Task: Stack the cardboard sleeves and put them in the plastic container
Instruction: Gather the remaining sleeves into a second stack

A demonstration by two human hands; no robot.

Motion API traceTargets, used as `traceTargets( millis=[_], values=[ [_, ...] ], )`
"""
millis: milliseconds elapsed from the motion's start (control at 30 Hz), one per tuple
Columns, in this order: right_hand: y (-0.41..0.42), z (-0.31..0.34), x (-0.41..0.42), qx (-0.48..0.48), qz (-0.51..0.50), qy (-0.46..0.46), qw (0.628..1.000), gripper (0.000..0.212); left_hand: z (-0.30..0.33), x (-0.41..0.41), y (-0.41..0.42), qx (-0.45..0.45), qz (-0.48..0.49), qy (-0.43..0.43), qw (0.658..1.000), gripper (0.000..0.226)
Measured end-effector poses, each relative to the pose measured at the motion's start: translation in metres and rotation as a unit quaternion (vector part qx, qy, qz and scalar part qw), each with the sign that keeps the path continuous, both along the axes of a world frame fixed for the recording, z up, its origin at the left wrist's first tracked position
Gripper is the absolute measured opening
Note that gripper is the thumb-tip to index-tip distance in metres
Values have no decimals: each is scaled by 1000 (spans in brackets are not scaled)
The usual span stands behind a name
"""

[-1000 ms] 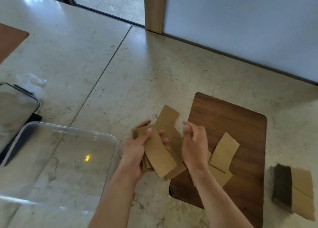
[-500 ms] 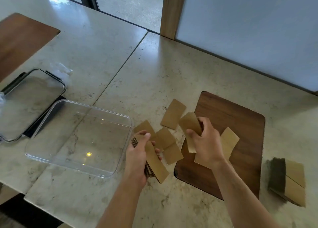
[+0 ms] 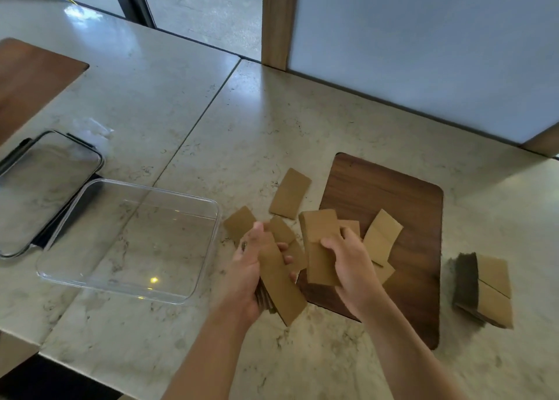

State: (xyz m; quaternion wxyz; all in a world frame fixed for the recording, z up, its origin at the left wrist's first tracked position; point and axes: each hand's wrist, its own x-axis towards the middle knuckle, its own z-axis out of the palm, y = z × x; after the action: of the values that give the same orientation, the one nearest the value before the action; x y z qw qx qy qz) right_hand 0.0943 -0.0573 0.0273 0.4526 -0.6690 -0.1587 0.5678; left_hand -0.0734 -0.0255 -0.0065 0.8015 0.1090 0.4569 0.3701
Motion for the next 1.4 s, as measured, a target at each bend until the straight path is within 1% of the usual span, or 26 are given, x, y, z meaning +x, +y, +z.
traceTargets(
  millis=[33, 100, 167, 233, 267, 333, 367, 400, 467, 567, 633, 667, 733, 800, 833, 867, 900, 933, 967, 1033, 1100, 1167, 1233, 1267, 1333, 1400],
  values=[
    [-5, 2, -7, 15, 18, 27, 999, 16, 1, 6, 1, 4, -22, -16, 1000, 64],
    [-15, 4, -21, 30, 56, 12, 998, 24, 6, 22, 1, 3, -50, -19, 999, 81],
    [-22, -3, -32, 45, 101, -101, 989, 27, 7, 35, 1, -37, -40, -19, 998, 87],
    [-26, -10, -34, 27, 154, -256, 954, 33, 8, 43, -5, -76, -31, -72, 994, 79],
    [-26, -10, -31, 7, 156, -310, 938, 47, 8, 44, -10, -74, -40, -109, 991, 71],
    [-31, -9, -21, 4, 119, -353, 928, 68, 6, 48, -23, -33, -69, -166, 983, 50],
    [-34, -9, -18, 31, 92, -357, 929, 70, 4, 49, -25, -19, -67, -173, 982, 44],
    [-39, -10, -16, 70, 52, -352, 932, 66, 3, 53, -25, -20, -53, -167, 984, 49],
    [-48, -14, -18, 155, -45, -351, 922, 47, 4, 62, -17, -54, -25, -158, 986, 61],
    [-53, -23, -16, 191, -155, -378, 892, 28, 11, 83, -18, -119, -69, -209, 968, 60],
    [-51, -27, -9, 188, -190, -377, 887, 28, 11, 94, -25, -110, -98, -235, 961, 47],
    [-49, -29, -6, 189, -190, -374, 888, 27, 9, 97, -27, -106, -113, -224, 962, 45],
    [-50, -32, 6, 187, -172, -381, 889, 20, 4, 101, -21, -107, -125, -188, 968, 57],
    [-49, -38, 29, 132, -185, -398, 889, 13, 0, 101, -10, -95, -97, -146, 980, 75],
    [-46, -43, 44, 62, -194, -404, 892, 13, -3, 100, -6, -72, -78, -142, 984, 72],
    [-40, -47, 57, -27, -182, -405, 896, 24, -6, 99, -3, -47, -62, -139, 987, 66],
    [-34, -50, 68, -116, -146, -413, 891, 43, -8, 97, -2, -27, -56, -129, 990, 63],
    [-27, -52, 74, -181, -103, -437, 875, 61, -10, 93, -2, -14, -58, -120, 991, 62],
    [-21, -54, 77, -220, -70, -463, 855, 74, -12, 91, -2, -5, -65, -120, 991, 58],
    [-13, -58, 80, -240, -48, -486, 839, 82, -17, 86, -3, -10, -76, -132, 988, 42],
    [-10, -63, 88, -218, -78, -436, 869, 75, -19, 84, -2, -29, -78, -142, 986, 29],
    [-14, -63, 99, -164, -100, -369, 909, 51, -20, 80, 1, -44, -82, -150, 984, 29],
    [-23, -56, 112, -92, -82, -336, 934, 23, -18, 76, 6, -47, -98, -162, 981, 38],
    [-29, -51, 119, -38, -57, -298, 952, 22, -18, 74, 10, -43, -113, -168, 978, 43],
    [-36, -31, 129, 84, 44, -157, 983, 36, -16, 69, 20, -37, -141, -164, 976, 51],
    [-33, -14, 134, 117, 215, -111, 963, 44, -13, 65, 31, -39, -187, -126, 974, 57]
  ],
)
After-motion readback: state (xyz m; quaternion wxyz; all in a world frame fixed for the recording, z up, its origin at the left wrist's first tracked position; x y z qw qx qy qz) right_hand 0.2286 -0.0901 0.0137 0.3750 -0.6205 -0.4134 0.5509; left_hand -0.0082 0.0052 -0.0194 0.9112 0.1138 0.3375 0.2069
